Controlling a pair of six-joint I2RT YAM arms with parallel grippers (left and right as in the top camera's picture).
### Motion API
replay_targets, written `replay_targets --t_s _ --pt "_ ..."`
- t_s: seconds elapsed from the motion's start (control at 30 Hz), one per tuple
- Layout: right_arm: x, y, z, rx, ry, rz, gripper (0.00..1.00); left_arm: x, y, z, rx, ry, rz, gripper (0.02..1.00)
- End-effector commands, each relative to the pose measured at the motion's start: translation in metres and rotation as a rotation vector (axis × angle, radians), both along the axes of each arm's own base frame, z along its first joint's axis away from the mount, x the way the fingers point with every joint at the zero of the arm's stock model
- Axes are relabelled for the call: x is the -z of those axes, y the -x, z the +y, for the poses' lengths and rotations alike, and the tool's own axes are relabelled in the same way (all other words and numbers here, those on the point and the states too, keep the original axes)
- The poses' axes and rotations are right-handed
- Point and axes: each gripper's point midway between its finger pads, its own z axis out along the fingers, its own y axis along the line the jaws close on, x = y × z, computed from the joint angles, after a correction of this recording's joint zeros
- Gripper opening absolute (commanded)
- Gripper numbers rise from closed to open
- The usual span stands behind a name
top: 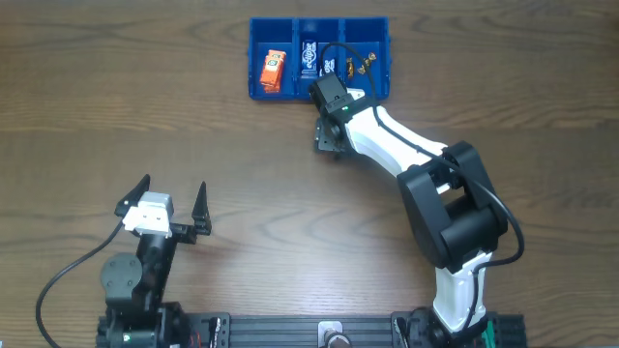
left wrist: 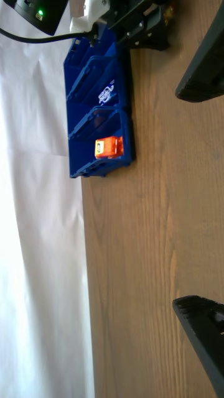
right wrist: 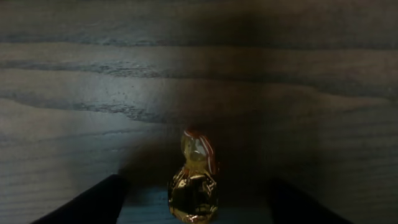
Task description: Sort Candies Into Trays
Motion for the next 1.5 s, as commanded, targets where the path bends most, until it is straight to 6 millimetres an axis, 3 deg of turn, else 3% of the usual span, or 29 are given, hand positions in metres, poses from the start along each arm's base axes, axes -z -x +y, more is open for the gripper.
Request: replay_targets --t_s 0.03,0.2,0.5,0.6,0.7,0.8,0.9,1.0,1.1,1.17,1.23,1.3,1.43,1.5 --pt "0.01 0.001 -0.007 0.016 0.025 0.014 0.538 0.016 0.0 0.0 0.002 -0.012 0.043 0.998" --pt "0.01 0.001 -0.008 0.018 0.024 0.015 0.329 0.016 0.0 0.0 0.002 -0.012 0.043 0.998" --pt "0.009 0.001 -0.008 0.032 0.02 0.014 0.108 0.016 0.0 0.0 0.002 -0.012 0.043 0.998" --pt "0.0 0.001 -0.008 0.032 0.017 0.005 0.038 0.016 0.0 0.0 0.002 -0.012 0.043 0.998" --pt "-0.034 -0.003 -0.016 0.045 0.036 -0.065 0.038 0.016 0.0 0.0 0.002 -0.012 0.043 0.996" --pt "-0.087 -0.008 -0.018 0.007 0.011 -0.176 0.038 0.016 0.0 0.0 0.002 -0.012 0.043 0.998" --pt "-0.156 -0.023 -0.033 -0.018 0.015 -0.36 0.036 0.016 0.0 0.0 0.002 -0.012 0.043 0.998" --pt "-0.189 -0.046 -0.048 -0.006 0.043 -0.474 0.036 0.016 0.0 0.0 0.002 -0.012 0.043 0.996" --pt "-0.221 -0.083 -0.044 -0.074 0.055 -0.658 0.036 0.016 0.0 0.0 0.002 -0.012 0.043 0.998" --pt "-0.229 -0.1 -0.042 -0.105 0.076 -0.733 0.036 0.016 0.0 0.0 0.002 -0.012 0.043 0.998" --pt "-0.225 -0.117 -0.041 -0.139 0.111 -0.77 0.036 0.016 0.0 0.0 0.002 -0.012 0.043 0.998" --pt "-0.207 -0.126 -0.039 -0.148 0.123 -0.758 0.036 0.016 0.0 0.0 0.002 -0.012 0.043 0.998" --pt "-0.168 -0.131 -0.038 -0.157 0.141 -0.685 0.036 0.016 0.0 0.0 0.002 -0.012 0.043 0.998" --pt "-0.158 -0.132 -0.038 -0.156 0.145 -0.666 0.036 0.016 0.0 0.0 0.002 -0.012 0.043 0.998"
